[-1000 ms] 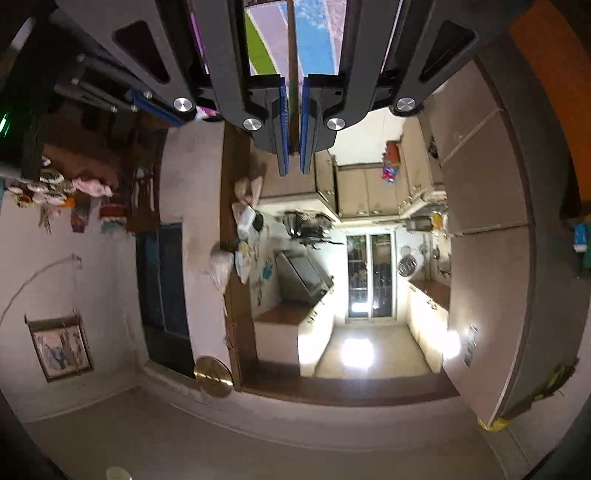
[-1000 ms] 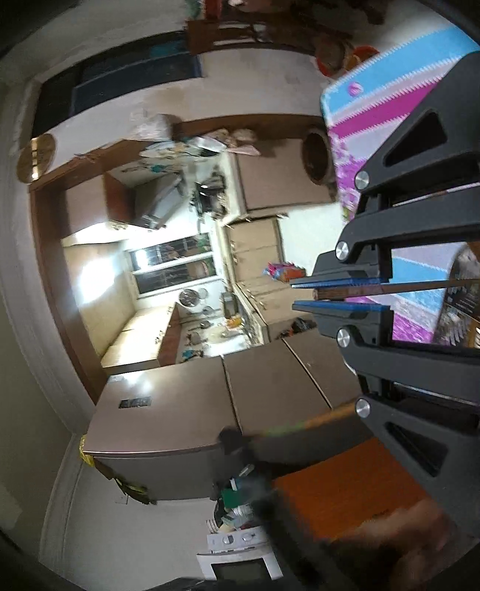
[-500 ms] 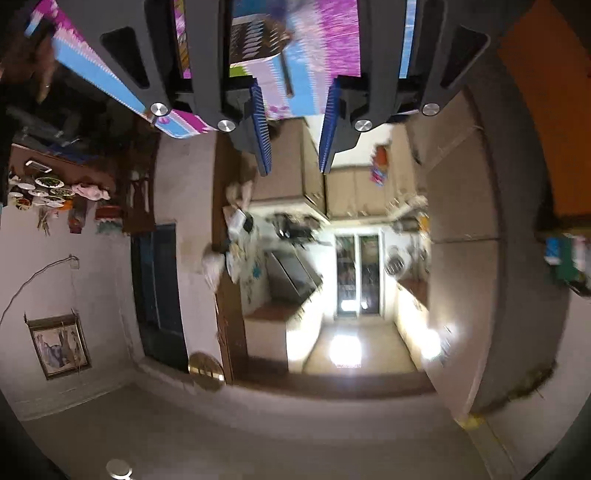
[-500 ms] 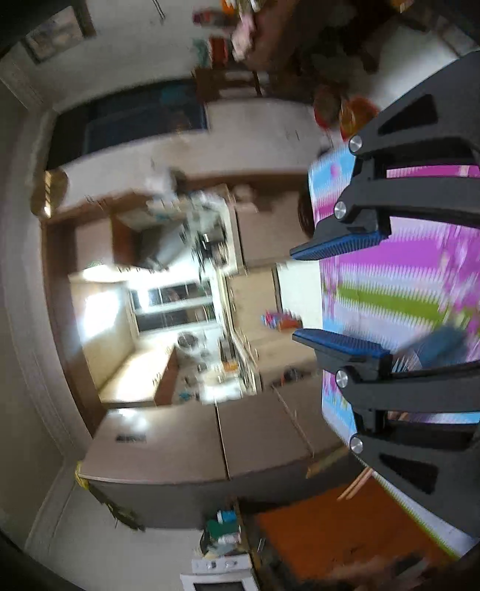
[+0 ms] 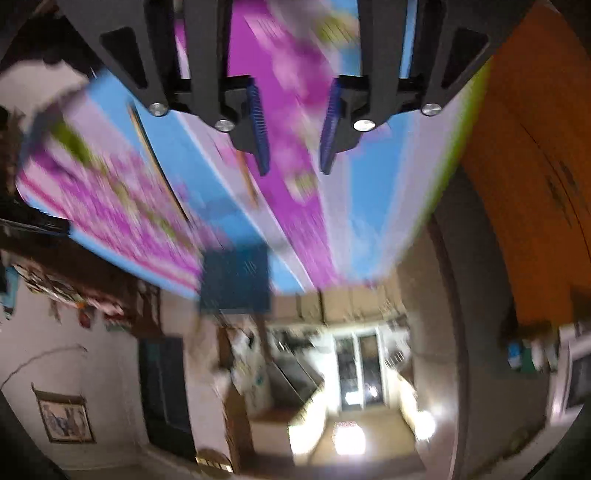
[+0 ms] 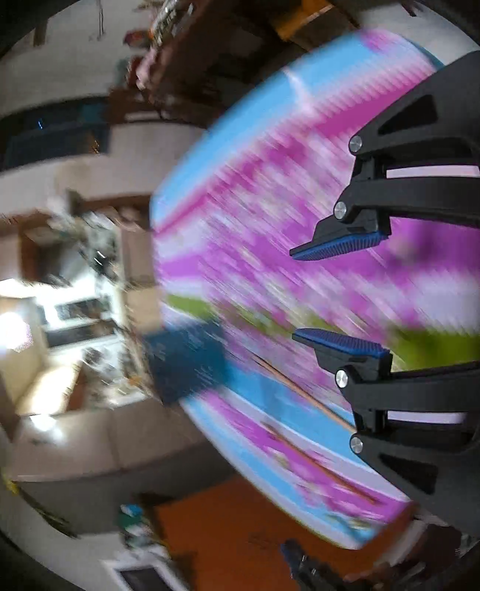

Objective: Organize utensils
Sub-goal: 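Move both open tools back down toward the last loose chopsticks, then close the right tool on a chopstick while the left tool grasps the other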

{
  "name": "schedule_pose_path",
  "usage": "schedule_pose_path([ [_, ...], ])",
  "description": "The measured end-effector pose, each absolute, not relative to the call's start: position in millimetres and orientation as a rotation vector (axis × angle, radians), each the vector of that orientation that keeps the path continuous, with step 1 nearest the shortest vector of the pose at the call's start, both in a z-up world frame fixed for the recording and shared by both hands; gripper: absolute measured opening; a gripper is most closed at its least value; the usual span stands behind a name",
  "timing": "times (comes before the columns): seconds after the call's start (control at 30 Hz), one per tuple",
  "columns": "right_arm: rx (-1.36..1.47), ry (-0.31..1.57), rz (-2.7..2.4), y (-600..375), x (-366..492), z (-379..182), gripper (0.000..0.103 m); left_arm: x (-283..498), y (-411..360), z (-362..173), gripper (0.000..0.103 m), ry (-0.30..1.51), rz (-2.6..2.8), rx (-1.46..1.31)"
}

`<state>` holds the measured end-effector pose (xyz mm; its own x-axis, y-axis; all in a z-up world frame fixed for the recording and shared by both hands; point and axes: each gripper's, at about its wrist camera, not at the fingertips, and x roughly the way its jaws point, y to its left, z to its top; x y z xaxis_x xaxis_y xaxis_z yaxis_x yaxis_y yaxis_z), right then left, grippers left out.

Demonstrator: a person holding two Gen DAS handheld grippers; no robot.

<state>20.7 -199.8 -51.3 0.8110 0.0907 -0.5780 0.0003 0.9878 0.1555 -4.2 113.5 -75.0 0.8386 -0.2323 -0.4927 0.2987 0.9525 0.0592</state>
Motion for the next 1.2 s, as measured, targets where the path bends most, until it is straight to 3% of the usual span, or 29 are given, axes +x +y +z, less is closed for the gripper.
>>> schedule_pose_path([
  [0.2, 0.058, 0.675, 0.178, -105.0, -0.5, -81.3, 0.033, -58.9, 92.3, -125.0, 0.025, 0.506, -0.355, 0.162],
  [0.4, 0.018, 0.701, 0.252, -65.0, -9.3, -93.5, 0.028, -40.6, 72.2, -138.1, 0.025, 0.488, -0.290, 0.213],
  [0.63, 0.029, 0.711, 0.258, -51.6, -1.3, -102.4, 0.027, -35.9, 71.6, -142.4, 0.025, 0.465, -0.280, 0.193],
  [0.73, 0.017, 0.687, 0.205, -50.5, 0.5, -104.2, 0.011, -33.7, 71.7, -142.1, 0.025, 0.468, -0.277, 0.173],
  [0.87, 0.049, 0.687, 0.166, -65.6, -3.0, -104.1, 0.006, -34.2, 70.6, -142.7, 0.025, 0.461, -0.263, 0.159],
  [1.2, 0.044, 0.666, 0.146, -85.4, -9.2, -107.5, 0.006, -33.9, 67.6, -144.6, 0.023, 0.457, -0.233, 0.134],
])
